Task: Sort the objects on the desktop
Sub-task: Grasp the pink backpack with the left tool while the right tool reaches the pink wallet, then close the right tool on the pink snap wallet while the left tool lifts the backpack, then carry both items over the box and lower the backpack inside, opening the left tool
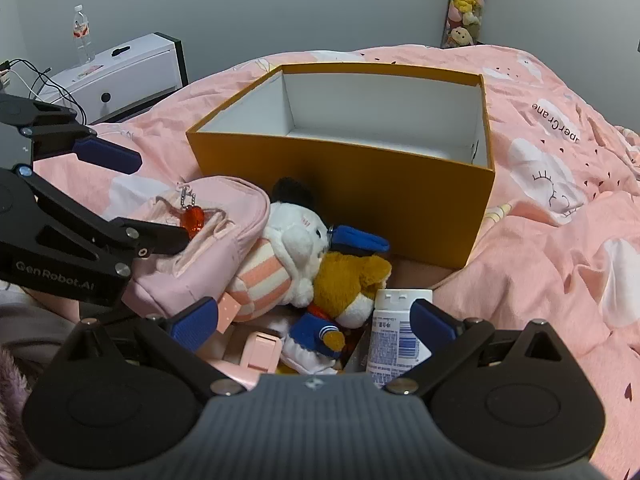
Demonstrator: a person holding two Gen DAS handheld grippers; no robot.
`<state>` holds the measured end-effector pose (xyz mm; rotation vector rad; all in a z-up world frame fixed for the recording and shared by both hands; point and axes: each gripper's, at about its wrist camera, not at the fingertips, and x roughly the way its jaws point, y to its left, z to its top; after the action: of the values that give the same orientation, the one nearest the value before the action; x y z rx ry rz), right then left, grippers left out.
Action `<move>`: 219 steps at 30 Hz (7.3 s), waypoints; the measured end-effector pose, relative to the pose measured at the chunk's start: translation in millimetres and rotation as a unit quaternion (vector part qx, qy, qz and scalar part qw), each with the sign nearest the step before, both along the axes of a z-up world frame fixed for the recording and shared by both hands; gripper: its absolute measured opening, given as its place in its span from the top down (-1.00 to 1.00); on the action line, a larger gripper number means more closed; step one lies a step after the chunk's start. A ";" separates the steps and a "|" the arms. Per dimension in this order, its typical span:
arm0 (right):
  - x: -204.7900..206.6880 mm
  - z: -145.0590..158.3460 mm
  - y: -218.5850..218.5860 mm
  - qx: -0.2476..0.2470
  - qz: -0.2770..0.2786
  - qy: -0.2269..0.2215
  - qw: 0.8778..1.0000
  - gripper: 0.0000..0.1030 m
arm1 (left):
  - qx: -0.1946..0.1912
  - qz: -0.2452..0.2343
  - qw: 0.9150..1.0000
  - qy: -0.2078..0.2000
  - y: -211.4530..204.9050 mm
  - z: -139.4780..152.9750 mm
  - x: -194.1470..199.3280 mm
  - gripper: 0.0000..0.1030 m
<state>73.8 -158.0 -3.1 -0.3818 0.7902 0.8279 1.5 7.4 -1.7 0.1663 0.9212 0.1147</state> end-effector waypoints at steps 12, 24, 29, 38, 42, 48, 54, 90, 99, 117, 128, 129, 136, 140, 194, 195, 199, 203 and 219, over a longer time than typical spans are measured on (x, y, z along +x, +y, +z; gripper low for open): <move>0.5 -2.1 0.4 -0.001 0.000 0.005 1.000 -0.98 | 0.000 0.000 1.000 0.000 0.2 -0.1 0.0 -0.79; 5.6 -2.8 4.2 -0.001 0.004 0.019 1.000 -0.85 | -0.047 0.007 0.999 0.014 10.4 5.7 7.0 -0.71; 9.5 -3.6 12.7 -0.005 0.016 0.028 0.999 -0.58 | -0.117 0.030 0.992 0.041 31.2 4.6 14.8 -0.54; 20.6 -7.8 19.8 0.005 0.020 0.071 0.997 -0.37 | -0.289 0.084 0.950 0.089 80.3 -16.2 26.0 -0.29; 25.5 -10.6 22.2 0.006 0.017 0.084 0.996 -0.35 | -0.320 0.093 0.939 0.087 86.8 -19.6 26.8 -0.05; 29.9 -11.3 22.8 0.009 0.014 0.095 0.995 -0.34 | -0.331 0.102 0.935 0.075 90.4 -16.6 27.3 0.31; 36.1 -4.0 20.3 0.028 0.004 0.106 0.994 -0.29 | -0.320 0.112 0.939 0.053 100.1 -3.0 26.3 0.45; 32.6 -47.4 172.4 -0.090 0.090 0.090 0.988 -0.26 | -0.111 0.109 0.984 0.083 132.1 7.4 35.4 0.30; 46.2 -27.4 137.1 -0.062 0.082 0.122 0.987 0.19 | -0.117 0.108 0.983 0.086 131.4 5.7 38.1 0.06; 39.2 -47.4 173.0 -0.126 0.082 0.099 0.984 -0.06 | -0.153 0.110 0.978 0.094 137.6 -8.2 38.2 0.06; 35.7 -5.4 109.3 0.060 0.029 0.127 0.990 0.24 | -0.170 0.085 0.980 0.056 126.3 25.0 34.5 0.54; 34.7 0.1 104.2 0.077 0.026 0.125 0.989 0.24 | -0.170 0.081 0.981 0.048 125.3 30.6 33.6 0.55; 45.1 33.0 71.7 0.189 0.006 0.142 0.972 0.24 | -0.163 0.114 0.980 0.007 134.1 56.1 37.2 0.59; 56.6 47.7 68.2 0.229 0.007 0.149 0.962 0.24 | -0.159 0.122 0.980 -0.009 137.3 65.9 50.1 0.59; 157.6 -42.4 113.9 0.219 -0.101 0.196 0.950 0.24 | -0.141 0.105 0.975 0.136 144.4 -47.0 162.7 0.59; 157.9 -43.3 114.8 0.223 -0.100 0.203 0.948 0.24 | -0.140 0.103 0.975 0.136 144.0 -47.5 162.8 0.59; 156.9 -44.7 119.5 0.234 -0.094 0.219 0.943 0.24 | -0.138 0.103 0.975 0.139 144.0 -45.9 163.3 0.56; 157.7 -48.4 122.9 0.242 -0.089 0.232 0.938 0.24 | -0.141 0.096 0.975 0.144 145.0 -42.2 161.2 0.44; 146.4 -52.9 141.0 0.252 -0.072 0.224 0.939 0.25 | -0.150 0.059 0.983 0.088 153.5 2.7 123.6 0.33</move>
<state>220.2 -17.0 -56.1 0.3322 0.9749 0.9559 125.1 160.9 1.0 -0.1616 1.1131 0.0708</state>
